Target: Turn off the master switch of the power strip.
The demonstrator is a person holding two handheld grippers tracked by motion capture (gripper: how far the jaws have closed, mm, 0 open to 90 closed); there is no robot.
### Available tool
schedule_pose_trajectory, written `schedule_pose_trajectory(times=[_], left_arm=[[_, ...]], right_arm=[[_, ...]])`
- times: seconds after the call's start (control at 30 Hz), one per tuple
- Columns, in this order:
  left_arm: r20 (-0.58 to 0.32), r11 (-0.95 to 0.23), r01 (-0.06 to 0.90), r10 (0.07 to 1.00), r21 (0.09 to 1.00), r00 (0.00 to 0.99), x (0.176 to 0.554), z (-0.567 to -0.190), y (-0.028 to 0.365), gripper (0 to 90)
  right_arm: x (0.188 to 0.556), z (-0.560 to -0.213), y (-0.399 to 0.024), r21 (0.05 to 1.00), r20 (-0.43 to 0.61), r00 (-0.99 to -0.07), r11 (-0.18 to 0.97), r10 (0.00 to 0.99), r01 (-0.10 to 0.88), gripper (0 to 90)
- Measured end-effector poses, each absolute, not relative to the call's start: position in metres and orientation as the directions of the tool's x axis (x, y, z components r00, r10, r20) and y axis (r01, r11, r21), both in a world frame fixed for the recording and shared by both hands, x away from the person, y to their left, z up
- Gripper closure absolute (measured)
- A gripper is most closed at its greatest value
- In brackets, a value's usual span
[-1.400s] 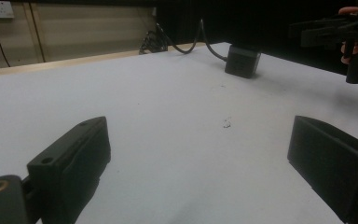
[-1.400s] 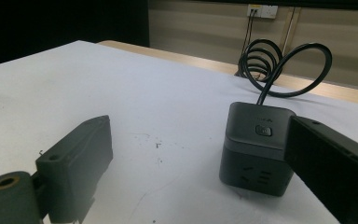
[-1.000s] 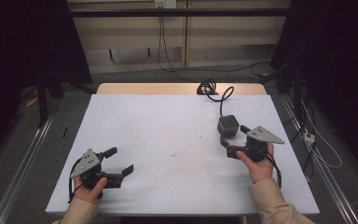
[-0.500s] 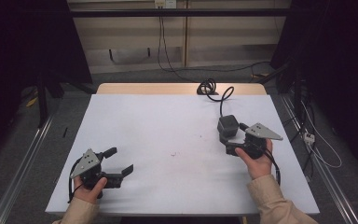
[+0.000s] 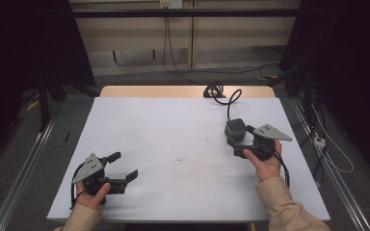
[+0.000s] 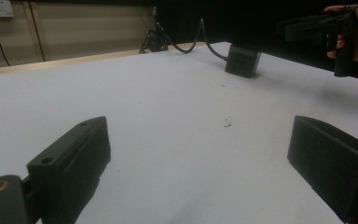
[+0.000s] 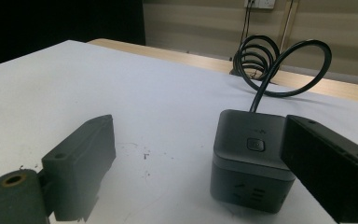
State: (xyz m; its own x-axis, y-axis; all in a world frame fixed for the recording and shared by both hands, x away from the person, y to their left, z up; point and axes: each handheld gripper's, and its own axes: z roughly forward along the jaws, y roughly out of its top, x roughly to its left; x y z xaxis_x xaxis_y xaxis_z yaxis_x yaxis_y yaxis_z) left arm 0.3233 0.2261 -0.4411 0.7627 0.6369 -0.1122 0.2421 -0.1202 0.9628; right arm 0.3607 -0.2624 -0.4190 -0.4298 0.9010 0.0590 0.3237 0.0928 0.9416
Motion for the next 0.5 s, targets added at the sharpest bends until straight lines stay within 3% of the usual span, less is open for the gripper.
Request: schedule_pose_trajectory(times=[0.5], left_arm=[[-0.111, -0.123, 0.242, 0.636, 0.962, 0.764, 0.3237, -0.4414, 0.2265, 5.6]], right_arm=[[0.3694, -0.4173, -0.2609, 0.939, 0.058, -0.433, 0.099, 0.899, 0.33, 10.2]])
